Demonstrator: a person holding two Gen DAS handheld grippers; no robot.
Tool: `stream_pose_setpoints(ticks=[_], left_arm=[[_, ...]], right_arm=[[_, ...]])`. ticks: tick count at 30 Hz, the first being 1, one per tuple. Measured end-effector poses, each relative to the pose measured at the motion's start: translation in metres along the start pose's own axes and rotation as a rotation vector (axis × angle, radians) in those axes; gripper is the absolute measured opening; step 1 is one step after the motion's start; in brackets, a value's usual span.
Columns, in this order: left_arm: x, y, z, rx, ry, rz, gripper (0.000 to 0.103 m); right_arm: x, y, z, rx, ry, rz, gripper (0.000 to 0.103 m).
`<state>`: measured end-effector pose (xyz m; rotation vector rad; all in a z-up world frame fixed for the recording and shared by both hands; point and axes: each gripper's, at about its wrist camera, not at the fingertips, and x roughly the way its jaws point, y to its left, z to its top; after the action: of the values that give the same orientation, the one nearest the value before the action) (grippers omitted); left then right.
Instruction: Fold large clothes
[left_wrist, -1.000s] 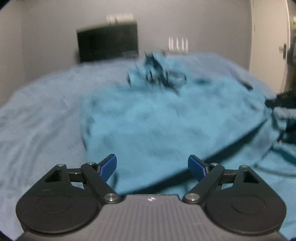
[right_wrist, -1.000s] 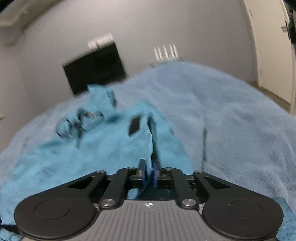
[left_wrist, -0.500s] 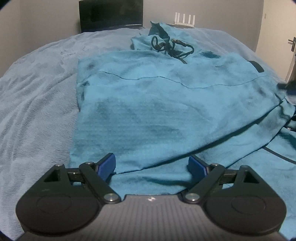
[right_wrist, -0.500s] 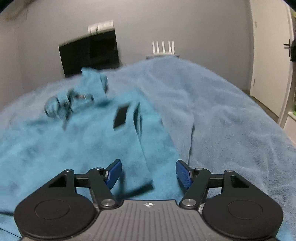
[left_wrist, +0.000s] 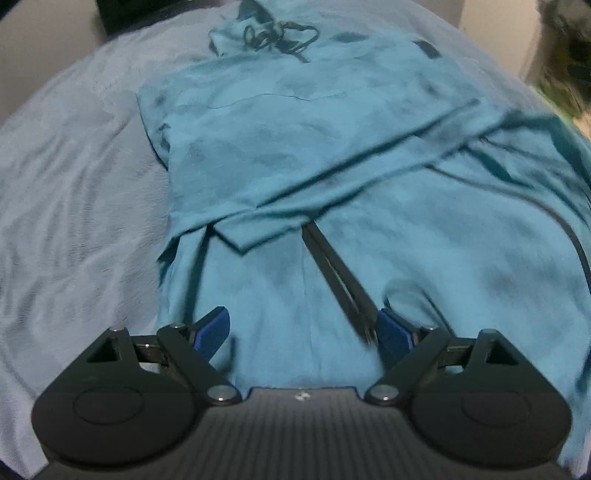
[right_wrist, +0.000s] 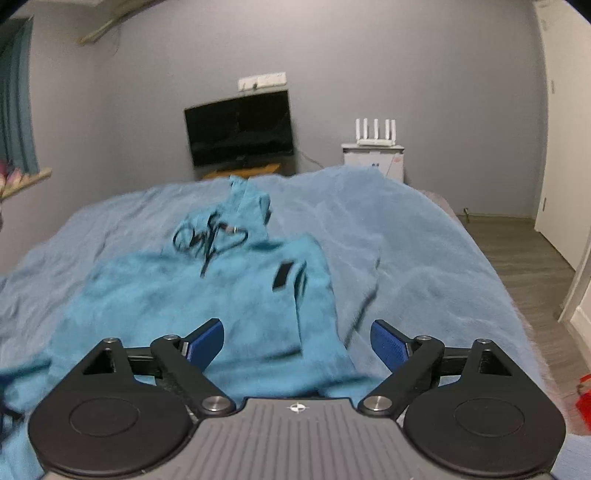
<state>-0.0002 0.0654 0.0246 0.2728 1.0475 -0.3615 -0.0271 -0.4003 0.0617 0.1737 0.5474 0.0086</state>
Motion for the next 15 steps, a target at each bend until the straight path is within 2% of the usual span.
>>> stream_pose_setpoints(ticks=[6,9,15], left_arm=[[-0.042,-0.012,-0.031,0.003,-0.059,0.029,0.086],[-0.058,-0.02,-0.037,0.003,-0.089,0.01,0.086],[-0.067,-0.049,-0.046,0.03,-0.1,-0.012,0.086]], right_arm=[[-0.057,-0.025,-0.036,-0.05,0.088,0.005,0.089],[-0.079,-0.037,-0.053,-0.054,0.126,0.012,0.089],[-0.112,-0.031,-0.078,-0.095,0.177,0.095,0.089]])
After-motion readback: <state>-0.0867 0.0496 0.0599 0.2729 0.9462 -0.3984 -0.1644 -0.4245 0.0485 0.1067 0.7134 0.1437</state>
